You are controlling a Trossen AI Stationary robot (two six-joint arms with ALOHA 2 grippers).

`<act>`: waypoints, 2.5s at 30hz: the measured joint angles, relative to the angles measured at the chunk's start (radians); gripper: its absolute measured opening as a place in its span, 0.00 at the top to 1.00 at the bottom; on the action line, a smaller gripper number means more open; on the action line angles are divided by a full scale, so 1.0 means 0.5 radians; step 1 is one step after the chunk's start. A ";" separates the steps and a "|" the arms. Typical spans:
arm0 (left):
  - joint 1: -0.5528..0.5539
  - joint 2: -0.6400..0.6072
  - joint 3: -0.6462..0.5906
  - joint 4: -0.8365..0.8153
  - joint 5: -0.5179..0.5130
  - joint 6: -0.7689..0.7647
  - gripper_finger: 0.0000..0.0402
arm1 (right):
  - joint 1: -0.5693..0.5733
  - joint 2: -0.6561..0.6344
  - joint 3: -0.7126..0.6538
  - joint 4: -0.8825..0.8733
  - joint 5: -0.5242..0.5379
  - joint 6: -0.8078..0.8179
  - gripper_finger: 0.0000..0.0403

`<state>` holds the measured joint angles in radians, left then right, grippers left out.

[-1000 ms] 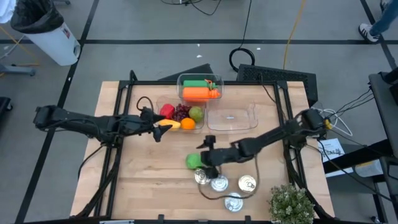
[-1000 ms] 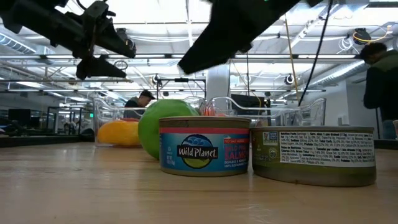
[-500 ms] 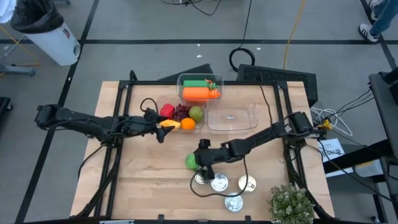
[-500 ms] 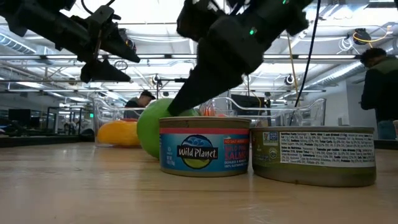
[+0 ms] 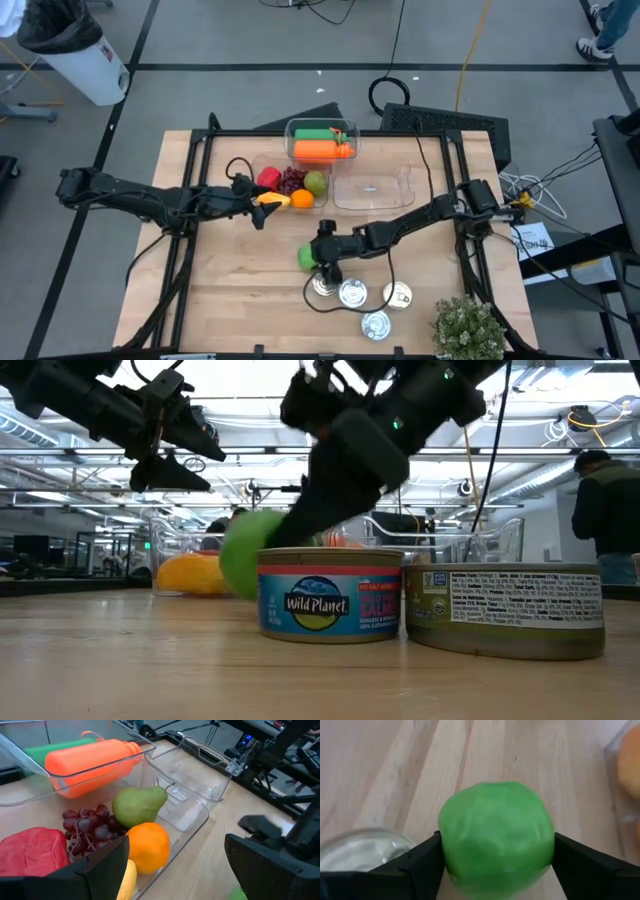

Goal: Pick & Place Food Item
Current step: Put the green apple into the bottom left transparent bin

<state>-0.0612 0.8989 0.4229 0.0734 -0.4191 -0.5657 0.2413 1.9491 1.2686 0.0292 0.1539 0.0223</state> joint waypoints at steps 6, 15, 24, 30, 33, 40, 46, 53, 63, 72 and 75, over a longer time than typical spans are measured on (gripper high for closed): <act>-0.001 0.110 0.000 0.027 0.002 -0.025 0.15 | 0.013 -0.200 0.000 -0.101 0.004 0.031 0.25; -0.057 0.431 0.000 0.760 0.441 0.170 0.18 | 0.180 -0.526 0.000 -0.488 0.610 -0.005 0.26; -0.155 0.801 0.000 1.460 0.602 0.118 0.18 | 0.300 -0.555 0.000 -0.336 1.172 -0.235 0.24; -0.175 0.984 0.146 1.540 0.635 0.188 0.18 | 0.292 -0.555 -0.086 -0.089 1.177 -0.378 0.25; -0.174 1.060 0.237 1.513 0.662 0.210 0.18 | 0.294 -0.557 -0.120 -0.020 1.211 -0.441 0.24; -0.182 1.144 0.314 1.478 0.614 0.229 0.18 | 0.291 -0.555 -0.152 -0.006 1.319 -0.457 0.25; -0.172 1.080 0.315 1.485 0.727 0.262 0.17 | 0.299 -0.558 -0.146 -0.002 1.368 -0.459 0.24; -0.176 1.060 0.320 1.424 0.723 0.131 0.15 | 0.320 -0.551 -0.146 0.105 1.359 -0.613 0.24; -0.181 1.060 0.322 1.396 0.813 0.211 0.15 | 0.324 -0.551 -0.146 0.114 1.334 -0.607 0.24; -0.148 1.015 0.322 1.372 0.809 0.146 0.15 | 0.322 -0.551 -0.146 0.114 1.353 -0.592 0.24; -0.108 0.956 0.322 1.372 0.881 0.126 0.15 | 0.332 -0.558 -0.138 0.150 1.385 -0.609 0.24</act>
<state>-0.1151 1.3771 0.5838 0.7596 0.0214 -0.5025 0.4072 1.6703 1.1995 0.1044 0.8463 -0.2821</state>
